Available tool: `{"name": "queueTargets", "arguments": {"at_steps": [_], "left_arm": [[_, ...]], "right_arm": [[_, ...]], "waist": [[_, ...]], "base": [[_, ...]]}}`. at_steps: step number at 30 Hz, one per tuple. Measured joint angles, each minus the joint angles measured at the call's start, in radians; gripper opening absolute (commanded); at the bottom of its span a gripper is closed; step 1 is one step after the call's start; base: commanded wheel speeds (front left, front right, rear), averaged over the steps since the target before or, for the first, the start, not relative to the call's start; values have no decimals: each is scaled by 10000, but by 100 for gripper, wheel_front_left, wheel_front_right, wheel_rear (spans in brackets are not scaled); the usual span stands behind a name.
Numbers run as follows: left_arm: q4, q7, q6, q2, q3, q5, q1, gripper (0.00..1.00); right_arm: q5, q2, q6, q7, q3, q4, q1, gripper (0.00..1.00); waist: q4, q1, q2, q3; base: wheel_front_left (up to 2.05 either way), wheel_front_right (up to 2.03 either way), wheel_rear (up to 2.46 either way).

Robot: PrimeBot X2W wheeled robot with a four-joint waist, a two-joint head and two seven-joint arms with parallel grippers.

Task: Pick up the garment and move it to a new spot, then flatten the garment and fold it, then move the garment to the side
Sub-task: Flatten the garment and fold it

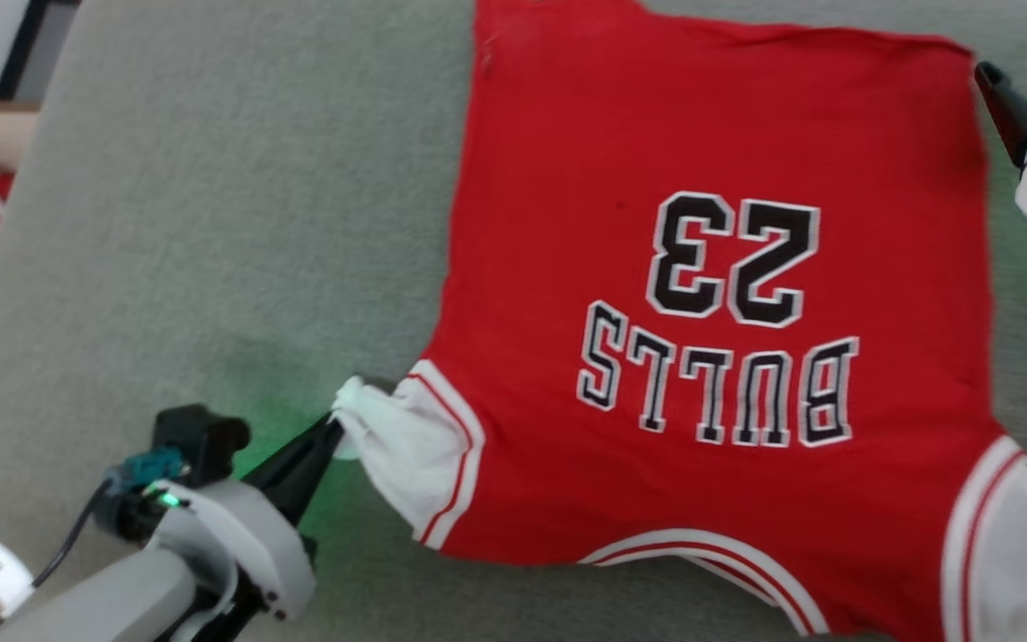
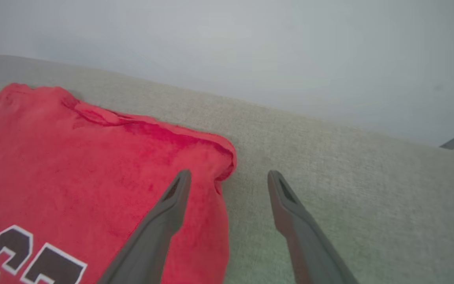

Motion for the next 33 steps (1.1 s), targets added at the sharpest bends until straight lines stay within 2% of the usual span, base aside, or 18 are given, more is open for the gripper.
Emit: {"name": "queueTargets", "arguments": {"at_steps": [7, 13, 14, 15, 20, 25, 29, 33], "left_arm": [[520, 0, -433, -656, -125, 232, -464, 0], [961, -23, -731, -1032, -169, 320, -633, 0], [1028, -33, -784, -1085, -163, 322, -644, 0], [1101, -35, -821, -1131, -155, 324, -650, 0], [1406, -48, -966, -1235, -117, 324, -633, 0], [1580, -59, -995, -1131, -17, 293, -487, 0], [1580, -59, -949, -945, 82, 268, -350, 0], [1492, -59, -849, -717, 196, 211, -144, 0]], "right_arm": [[-525, 142, 2, 702, 8, 2876, -1527, 100], [-1197, 138, 2, 1256, -79, 4527, -2542, 100], [-1296, 128, 0, 1327, -63, 4725, -2667, 55], [-1361, 125, 0, 1381, -63, 4882, -2778, 0], [-1641, 209, 2, 1216, -8, 5442, -3075, 0], [-1576, 316, 2, 1434, 552, 5540, -3078, 0], [-999, 255, 2, 1634, 1392, 4870, -2652, 0], [121, -6, 2, 1985, 2265, 3570, -1854, 0]], "waist": [[720, 0, 0, 399], [1220, 0, 0, 600], [1280, 0, 0, 617], [1330, 0, 0, 629], [1363, 0, 0, 571], [1163, 0, 0, 352], [911, 0, 0, 151], [598, 0, 0, -76]], "base": [[0, 0, 0], [0, 0, 0], [0, 0, 0], [0, 0, 0], [0, 0, 0], [0, 0, 0], [0, 0, 0], [0, 0, 0]]}}
